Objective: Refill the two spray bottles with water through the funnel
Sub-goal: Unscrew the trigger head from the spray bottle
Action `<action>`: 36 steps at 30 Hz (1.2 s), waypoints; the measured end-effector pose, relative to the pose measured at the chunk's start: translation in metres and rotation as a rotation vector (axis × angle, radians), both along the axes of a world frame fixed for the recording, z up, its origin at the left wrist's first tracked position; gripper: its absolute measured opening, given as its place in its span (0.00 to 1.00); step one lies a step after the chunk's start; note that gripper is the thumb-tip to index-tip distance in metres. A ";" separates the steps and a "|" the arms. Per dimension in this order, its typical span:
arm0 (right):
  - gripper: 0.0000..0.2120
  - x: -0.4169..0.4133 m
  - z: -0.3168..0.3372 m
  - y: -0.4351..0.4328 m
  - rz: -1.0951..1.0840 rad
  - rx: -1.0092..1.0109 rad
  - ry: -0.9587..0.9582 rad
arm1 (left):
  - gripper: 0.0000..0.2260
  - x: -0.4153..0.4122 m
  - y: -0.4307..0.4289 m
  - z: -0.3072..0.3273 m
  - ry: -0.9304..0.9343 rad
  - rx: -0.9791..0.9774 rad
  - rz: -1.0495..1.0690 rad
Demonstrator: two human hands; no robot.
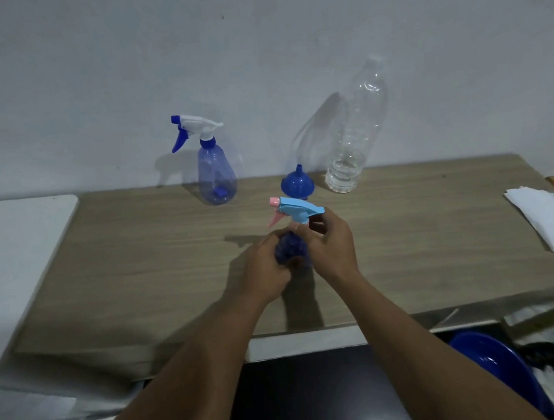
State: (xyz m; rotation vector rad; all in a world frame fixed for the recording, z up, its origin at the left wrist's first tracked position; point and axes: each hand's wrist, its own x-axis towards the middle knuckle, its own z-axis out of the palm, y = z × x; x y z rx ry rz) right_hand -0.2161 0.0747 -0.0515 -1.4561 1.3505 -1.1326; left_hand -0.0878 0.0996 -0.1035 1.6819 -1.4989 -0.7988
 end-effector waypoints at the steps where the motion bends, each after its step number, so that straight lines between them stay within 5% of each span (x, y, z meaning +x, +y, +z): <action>1: 0.12 0.000 -0.001 0.000 0.000 -0.009 -0.007 | 0.23 0.000 -0.001 -0.001 0.014 0.006 -0.001; 23: 0.07 -0.011 -0.014 -0.017 0.194 -0.042 -0.045 | 0.26 -0.001 0.000 -0.008 0.067 -0.055 0.020; 32: 0.07 -0.019 -0.010 -0.016 0.320 0.021 -0.074 | 0.16 -0.001 -0.003 -0.014 0.124 0.032 0.036; 36: 0.17 -0.014 -0.018 -0.009 0.196 0.042 -0.118 | 0.17 0.000 -0.002 -0.012 0.111 0.026 0.033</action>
